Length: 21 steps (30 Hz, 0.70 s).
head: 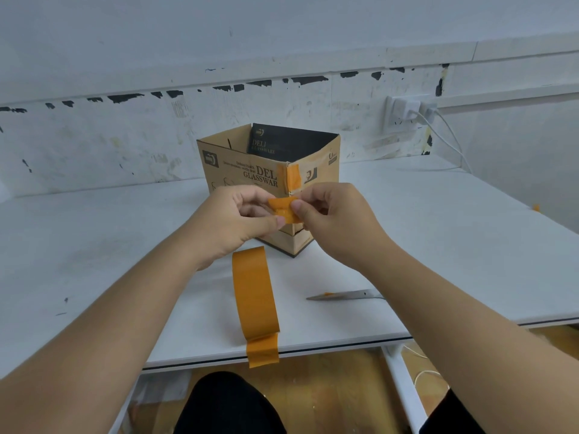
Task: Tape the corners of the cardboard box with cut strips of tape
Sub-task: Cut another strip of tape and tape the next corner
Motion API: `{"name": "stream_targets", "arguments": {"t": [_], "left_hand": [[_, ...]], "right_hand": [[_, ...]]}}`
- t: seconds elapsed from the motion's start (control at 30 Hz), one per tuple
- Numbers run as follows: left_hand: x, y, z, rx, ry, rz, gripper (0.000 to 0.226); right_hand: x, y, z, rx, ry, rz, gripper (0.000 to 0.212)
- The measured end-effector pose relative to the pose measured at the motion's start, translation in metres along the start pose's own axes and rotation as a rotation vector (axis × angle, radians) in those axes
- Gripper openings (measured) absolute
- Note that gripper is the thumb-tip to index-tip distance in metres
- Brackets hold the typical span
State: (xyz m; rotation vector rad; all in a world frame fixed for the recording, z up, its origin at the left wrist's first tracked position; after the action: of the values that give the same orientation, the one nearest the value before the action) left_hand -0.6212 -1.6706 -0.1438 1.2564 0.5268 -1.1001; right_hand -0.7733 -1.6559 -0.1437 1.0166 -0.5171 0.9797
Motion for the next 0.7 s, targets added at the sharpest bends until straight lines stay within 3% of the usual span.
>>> {"name": "stream_targets", "arguments": {"t": [0.1,0.27,0.7], "left_hand": [[0.003,0.0,0.0,0.008,-0.026,0.046,0.036],[0.0,-0.003,0.005,-0.029,-0.079,0.13,0.012],[0.0,-0.003,0.015,-0.093,-0.128,0.209,0.005]], "right_hand": [[-0.002,-0.001,0.001,-0.035,0.018,-0.02,0.015],[-0.004,0.001,0.003,-0.092,0.05,-0.104,0.016],[-0.001,0.002,0.014,-0.081,0.087,-0.36,0.023]]}}
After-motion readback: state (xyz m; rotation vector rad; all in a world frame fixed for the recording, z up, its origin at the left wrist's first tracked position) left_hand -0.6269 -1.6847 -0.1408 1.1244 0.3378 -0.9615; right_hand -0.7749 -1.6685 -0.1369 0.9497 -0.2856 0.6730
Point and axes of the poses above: each hand's wrist, its own z-axis towards the middle knuckle, its own y-axis out of the back of the hand, x = y × z, the point moved 7 cm from there along z, towards the middle knuckle, and after that the axes turned 4 degrees about -x, right-handed, at the moved point
